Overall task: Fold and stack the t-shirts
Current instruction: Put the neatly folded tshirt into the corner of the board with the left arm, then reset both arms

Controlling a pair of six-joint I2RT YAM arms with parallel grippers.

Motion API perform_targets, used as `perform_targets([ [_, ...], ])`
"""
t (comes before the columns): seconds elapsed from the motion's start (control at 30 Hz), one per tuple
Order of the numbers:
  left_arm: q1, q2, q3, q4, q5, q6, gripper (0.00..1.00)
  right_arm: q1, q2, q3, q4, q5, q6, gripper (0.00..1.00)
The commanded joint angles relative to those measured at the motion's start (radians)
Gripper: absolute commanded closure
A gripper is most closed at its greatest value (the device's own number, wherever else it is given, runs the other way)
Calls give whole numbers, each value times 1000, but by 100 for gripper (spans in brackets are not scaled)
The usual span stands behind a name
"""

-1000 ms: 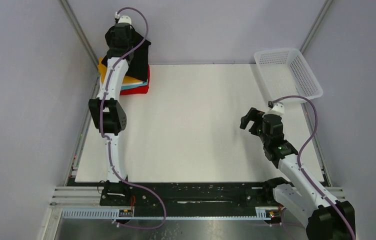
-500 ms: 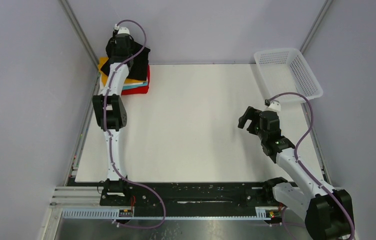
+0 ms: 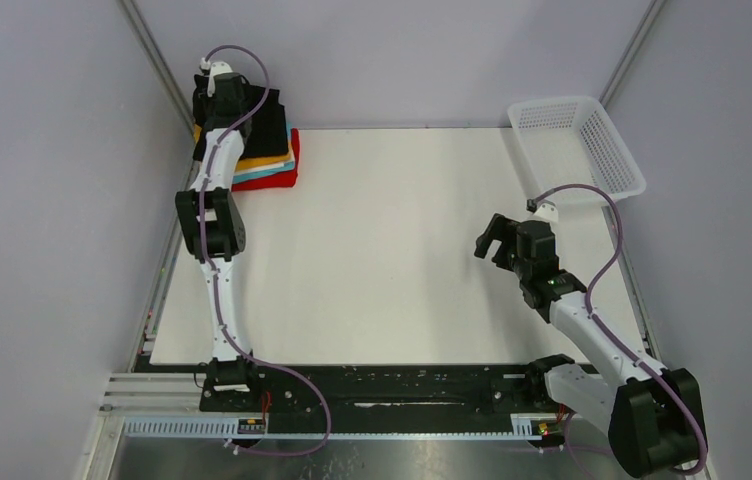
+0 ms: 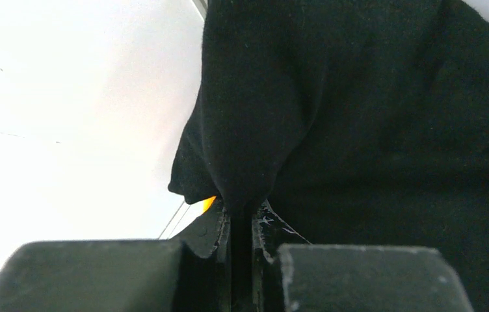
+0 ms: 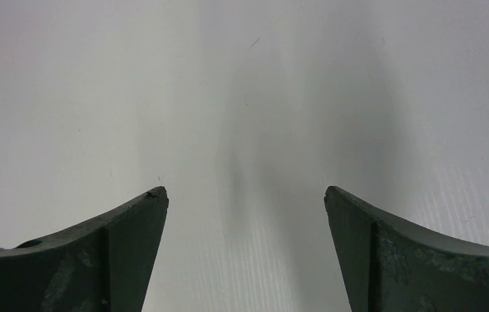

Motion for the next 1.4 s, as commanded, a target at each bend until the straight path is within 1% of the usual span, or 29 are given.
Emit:
perform_targets([
  [0.0,24,-89,-24,21,-24,-36,100,-5,7,42,31,-8,12,1],
  [0.1,27,-85,-26,6,-46,-45,100,-5,6,39,31,-4,11,0],
  [0.13,29,-84,-25,-2,-43,-46,91,-5,7,38,31,-5,11,0],
  [0.17,28,-85,-29,-2,-45,-47,62,-5,10,39,32,-8,10,1],
  [0.2,30,-87,-33,-3,-46,-48,20,-5,11,41,31,-14,9,1],
  [0.23,29,-89,-38,-4,-45,-48,4,-4,15,43,31,-19,8,1],
  [0.27,29,-95,-42,-4,-45,-48,1,-5,20,46,30,-28,9,1],
  [0.37,29,-119,-57,-4,-42,-89,1,-5,30,54,25,-42,12,1],
  [0.5,29,-172,-78,-10,16,-135,1,-5,29,56,21,-48,14,0],
  [0.57,27,-204,-96,-7,92,-160,1,-5,30,55,24,-49,12,0],
  [0.7,24,-276,-193,73,313,-193,1,-5,40,58,29,-50,8,1],
  [0.83,9,-325,-245,88,407,-228,1,-5,45,59,29,-64,5,1],
  [0.93,-3,-369,-272,69,431,-253,1,-5,34,55,28,-71,3,1],
  [0.97,-9,-398,-304,75,441,-259,1,-5,29,53,29,-73,4,1],
  [1.03,-31,-489,-445,136,466,-282,1,-4,15,50,28,-73,17,1],
  [1.17,-114,-702,-743,293,473,-352,1,-5,-20,34,22,-69,43,1],
  [1.23,-148,-801,-866,353,524,-394,1,-5,-46,24,8,-73,46,1],
  [1.3,-178,-892,-955,344,527,-447,1,-5,-82,11,-10,-73,49,1],
  [1.37,-204,-984,-1039,297,527,-521,1,-5,-121,-16,-12,-72,55,0],
])
